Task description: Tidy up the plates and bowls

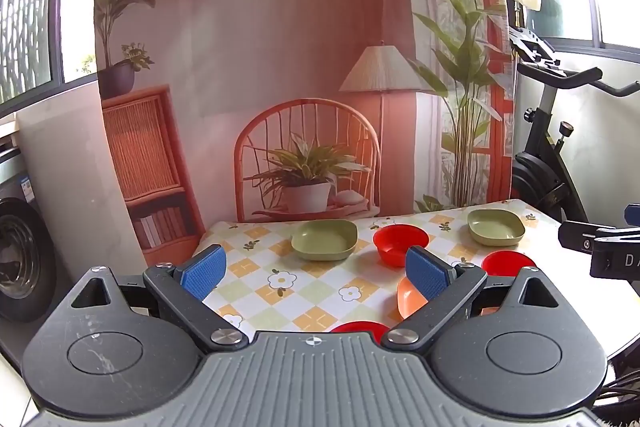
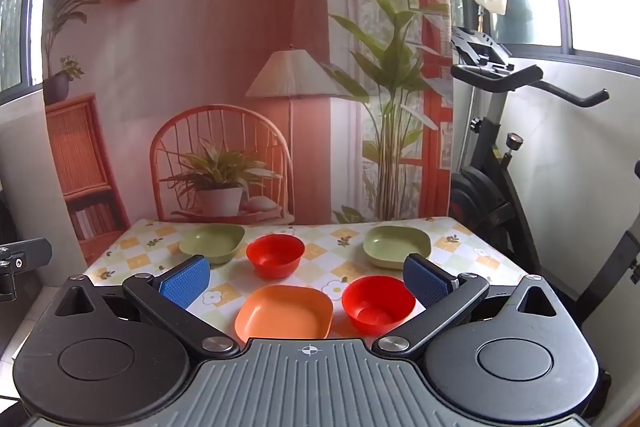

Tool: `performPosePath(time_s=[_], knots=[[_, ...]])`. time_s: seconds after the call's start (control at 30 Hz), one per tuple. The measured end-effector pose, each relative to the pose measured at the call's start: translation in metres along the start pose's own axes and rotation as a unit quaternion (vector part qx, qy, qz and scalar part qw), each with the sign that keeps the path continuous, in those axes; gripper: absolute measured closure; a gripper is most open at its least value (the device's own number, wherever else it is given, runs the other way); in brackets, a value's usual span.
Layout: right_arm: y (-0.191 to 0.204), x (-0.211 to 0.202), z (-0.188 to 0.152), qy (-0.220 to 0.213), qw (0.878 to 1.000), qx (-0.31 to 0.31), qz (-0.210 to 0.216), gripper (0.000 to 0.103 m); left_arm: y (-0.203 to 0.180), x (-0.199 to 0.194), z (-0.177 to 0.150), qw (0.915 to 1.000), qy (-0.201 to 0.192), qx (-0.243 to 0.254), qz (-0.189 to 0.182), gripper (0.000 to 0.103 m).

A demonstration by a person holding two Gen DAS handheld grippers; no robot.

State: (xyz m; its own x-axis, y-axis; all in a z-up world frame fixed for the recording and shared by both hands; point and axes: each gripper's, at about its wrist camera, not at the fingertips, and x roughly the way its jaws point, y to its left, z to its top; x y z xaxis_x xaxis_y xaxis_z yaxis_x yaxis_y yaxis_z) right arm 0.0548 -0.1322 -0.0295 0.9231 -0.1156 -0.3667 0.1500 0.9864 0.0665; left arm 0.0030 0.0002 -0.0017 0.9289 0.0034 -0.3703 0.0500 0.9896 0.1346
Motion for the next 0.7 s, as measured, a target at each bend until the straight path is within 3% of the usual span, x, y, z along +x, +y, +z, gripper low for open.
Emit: performPosePath(time_s=[0.7], knots=[[0.0001, 0.0009, -0.0002, 0.002, 1.000, 0.002, 0.000, 0.000, -0.0016, 0.0000, 0.0000, 1.0000, 0.001, 0.002, -0.002, 0.005]])
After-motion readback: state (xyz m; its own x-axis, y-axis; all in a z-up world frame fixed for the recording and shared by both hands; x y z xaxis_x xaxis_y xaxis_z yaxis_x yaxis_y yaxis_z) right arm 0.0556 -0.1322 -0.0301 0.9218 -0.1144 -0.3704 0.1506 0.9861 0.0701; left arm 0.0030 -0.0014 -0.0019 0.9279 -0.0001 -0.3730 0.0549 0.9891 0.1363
